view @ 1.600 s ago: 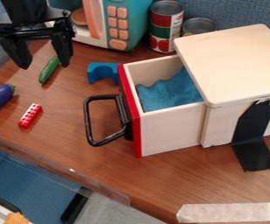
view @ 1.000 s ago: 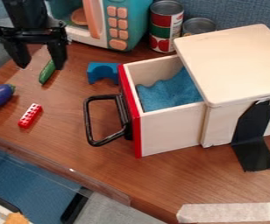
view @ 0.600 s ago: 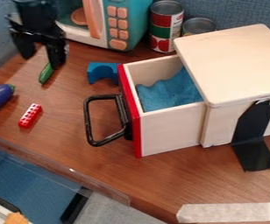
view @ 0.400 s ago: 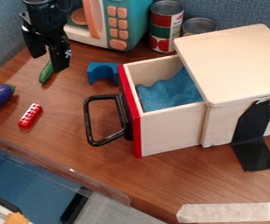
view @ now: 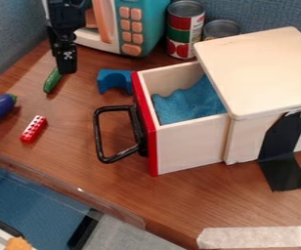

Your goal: Put the blue toy in the drawer

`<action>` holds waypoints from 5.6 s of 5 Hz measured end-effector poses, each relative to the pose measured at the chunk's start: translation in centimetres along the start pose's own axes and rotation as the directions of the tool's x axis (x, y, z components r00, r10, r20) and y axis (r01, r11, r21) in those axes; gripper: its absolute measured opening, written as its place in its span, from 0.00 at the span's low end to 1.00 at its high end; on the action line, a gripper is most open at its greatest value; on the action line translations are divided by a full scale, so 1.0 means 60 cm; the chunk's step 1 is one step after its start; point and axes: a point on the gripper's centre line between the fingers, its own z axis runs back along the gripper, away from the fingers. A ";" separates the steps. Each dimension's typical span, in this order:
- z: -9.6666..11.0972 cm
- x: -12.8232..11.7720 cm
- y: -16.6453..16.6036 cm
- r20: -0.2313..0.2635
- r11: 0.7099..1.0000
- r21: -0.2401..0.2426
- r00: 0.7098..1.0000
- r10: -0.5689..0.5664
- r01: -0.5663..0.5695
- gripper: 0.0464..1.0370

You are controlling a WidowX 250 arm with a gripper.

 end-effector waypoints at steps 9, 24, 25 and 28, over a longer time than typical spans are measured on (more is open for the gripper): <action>-0.041 0.118 0.000 0.231 0.958 0.115 0.931 -0.283 0.263 0.96; 0.105 0.204 -0.213 0.368 0.983 0.055 0.919 0.142 -0.174 0.21; 0.079 0.208 -0.222 0.358 0.977 0.063 0.918 0.168 -0.204 0.21; 0.057 0.202 -0.231 0.389 0.870 -0.019 0.798 0.461 -0.493 0.27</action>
